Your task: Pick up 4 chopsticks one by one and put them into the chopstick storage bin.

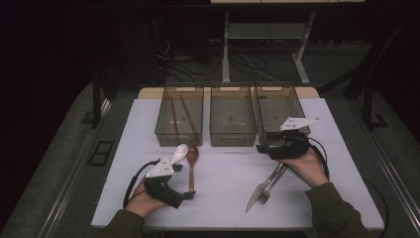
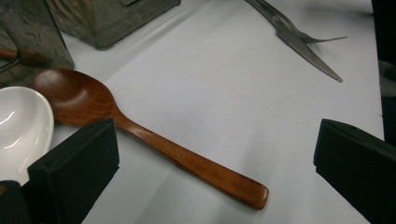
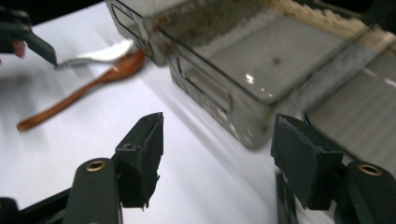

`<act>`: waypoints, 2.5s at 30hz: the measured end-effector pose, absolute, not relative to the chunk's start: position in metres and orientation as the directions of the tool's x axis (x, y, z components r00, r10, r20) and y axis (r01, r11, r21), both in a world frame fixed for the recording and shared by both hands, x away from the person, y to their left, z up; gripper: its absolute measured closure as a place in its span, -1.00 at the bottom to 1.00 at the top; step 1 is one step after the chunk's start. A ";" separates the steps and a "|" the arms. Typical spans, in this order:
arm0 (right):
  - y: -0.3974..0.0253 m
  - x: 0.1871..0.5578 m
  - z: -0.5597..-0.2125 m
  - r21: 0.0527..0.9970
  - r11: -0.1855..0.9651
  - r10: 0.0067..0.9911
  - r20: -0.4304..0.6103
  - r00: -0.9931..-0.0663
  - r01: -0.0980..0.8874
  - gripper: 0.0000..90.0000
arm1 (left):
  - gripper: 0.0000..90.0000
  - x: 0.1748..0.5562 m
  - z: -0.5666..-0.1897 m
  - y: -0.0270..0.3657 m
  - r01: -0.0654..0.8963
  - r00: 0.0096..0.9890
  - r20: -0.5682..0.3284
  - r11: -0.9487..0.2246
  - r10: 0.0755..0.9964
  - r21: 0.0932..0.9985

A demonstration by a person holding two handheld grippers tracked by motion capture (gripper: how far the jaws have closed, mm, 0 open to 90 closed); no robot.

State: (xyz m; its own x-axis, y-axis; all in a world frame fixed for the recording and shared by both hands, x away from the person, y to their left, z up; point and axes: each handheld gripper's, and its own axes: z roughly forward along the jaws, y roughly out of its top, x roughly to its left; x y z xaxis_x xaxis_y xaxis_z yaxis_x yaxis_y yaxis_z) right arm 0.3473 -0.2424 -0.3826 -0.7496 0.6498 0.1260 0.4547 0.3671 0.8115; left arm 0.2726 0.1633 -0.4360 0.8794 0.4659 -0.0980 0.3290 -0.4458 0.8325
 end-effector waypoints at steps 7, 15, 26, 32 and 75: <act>-0.273 0.334 -0.385 0.813 0.345 0.686 0.124 -0.717 0.470 -0.23 | -1.00 0.272 -0.435 0.164 0.326 0.880 -0.096 -0.444 0.465 0.834; -0.292 0.323 -0.392 0.812 0.349 0.699 0.107 -0.707 0.467 -0.24 | -1.00 0.272 -0.435 0.164 0.327 0.880 -0.097 -0.444 0.465 0.834; -0.319 0.308 -0.405 0.806 0.344 0.735 0.089 -0.672 0.482 -0.24 | -1.00 0.271 -0.435 0.163 0.329 0.878 -0.099 -0.439 0.469 0.836; -0.339 0.300 -0.412 0.800 0.336 0.757 0.085 -0.648 0.498 -0.24 | -1.00 0.271 -0.435 0.164 0.329 0.879 -0.100 -0.443 0.465 0.834; -0.342 0.304 -0.441 0.678 0.434 0.747 0.097 -0.658 0.593 0.78 | -1.00 0.271 -0.436 0.162 0.329 0.882 -0.099 -0.452 0.461 0.829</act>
State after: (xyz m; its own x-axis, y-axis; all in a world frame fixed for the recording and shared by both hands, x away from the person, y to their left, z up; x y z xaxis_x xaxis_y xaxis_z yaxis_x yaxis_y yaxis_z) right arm 0.3041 -0.3424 -0.4408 -0.6579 0.7468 0.0971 0.5928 0.4340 0.6784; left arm 0.2712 0.1625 -0.4357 0.8820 0.4608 -0.0987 0.3288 -0.4517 0.8294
